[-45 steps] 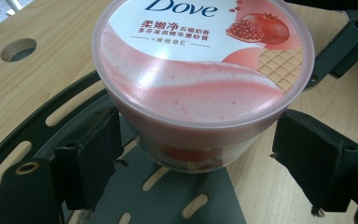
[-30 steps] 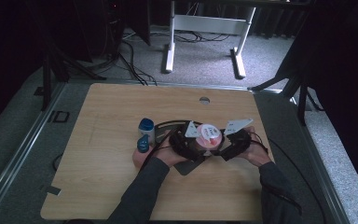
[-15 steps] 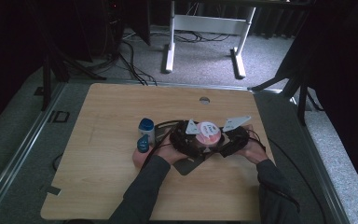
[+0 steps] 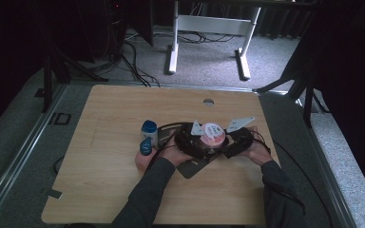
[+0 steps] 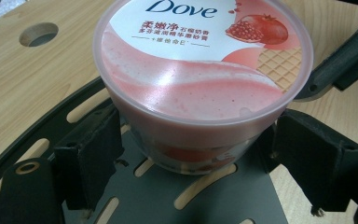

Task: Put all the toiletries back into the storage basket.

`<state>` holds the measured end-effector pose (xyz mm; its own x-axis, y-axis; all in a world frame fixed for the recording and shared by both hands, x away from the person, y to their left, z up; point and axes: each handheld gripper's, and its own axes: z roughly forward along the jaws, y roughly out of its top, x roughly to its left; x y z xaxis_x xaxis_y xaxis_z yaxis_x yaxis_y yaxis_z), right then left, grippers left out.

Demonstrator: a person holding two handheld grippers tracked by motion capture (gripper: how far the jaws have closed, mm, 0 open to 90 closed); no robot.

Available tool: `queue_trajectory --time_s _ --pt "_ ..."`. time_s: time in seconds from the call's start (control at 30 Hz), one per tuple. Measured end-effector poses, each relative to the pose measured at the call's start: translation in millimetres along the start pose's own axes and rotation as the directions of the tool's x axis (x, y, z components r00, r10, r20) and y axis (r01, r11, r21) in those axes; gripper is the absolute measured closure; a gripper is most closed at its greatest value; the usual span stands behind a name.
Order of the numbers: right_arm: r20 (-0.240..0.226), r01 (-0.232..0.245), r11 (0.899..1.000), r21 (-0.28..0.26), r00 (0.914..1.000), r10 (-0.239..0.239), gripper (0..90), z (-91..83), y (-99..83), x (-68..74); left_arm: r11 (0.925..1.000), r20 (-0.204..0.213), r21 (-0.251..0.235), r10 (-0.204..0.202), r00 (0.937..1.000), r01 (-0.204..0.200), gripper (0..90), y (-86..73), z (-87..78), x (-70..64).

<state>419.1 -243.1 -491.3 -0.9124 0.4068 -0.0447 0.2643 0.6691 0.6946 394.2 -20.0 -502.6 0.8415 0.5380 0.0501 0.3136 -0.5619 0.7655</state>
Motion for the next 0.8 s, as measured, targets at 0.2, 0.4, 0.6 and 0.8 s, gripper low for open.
queue_trajectory --time_s 0.2,0.4,0.6,0.8 --pt "0.003 -0.009 1.000 0.011 1.0000 0.009 11.4 2.6 -3.0 -1.8 1.0000 0.003 0.004 -0.003 1.0000 0.003 16.4 -0.7 5.3 0.3" --pt "0.006 -0.019 1.000 0.016 0.9998 0.019 11.4 3.1 -5.9 -2.8 1.0000 0.006 0.008 -0.002 1.0000 0.002 16.5 -0.7 8.9 -0.1" --pt "0.011 -0.019 0.999 0.028 0.9998 0.018 11.3 5.0 -9.0 -3.5 0.9999 0.013 0.016 -0.004 0.9999 0.003 16.5 -2.5 13.8 -0.1" --pt "0.018 -0.019 0.999 0.042 0.9997 0.018 11.2 7.3 -12.2 -2.9 0.9996 0.015 0.028 -0.005 0.9999 0.005 16.5 -3.7 18.3 -1.3"
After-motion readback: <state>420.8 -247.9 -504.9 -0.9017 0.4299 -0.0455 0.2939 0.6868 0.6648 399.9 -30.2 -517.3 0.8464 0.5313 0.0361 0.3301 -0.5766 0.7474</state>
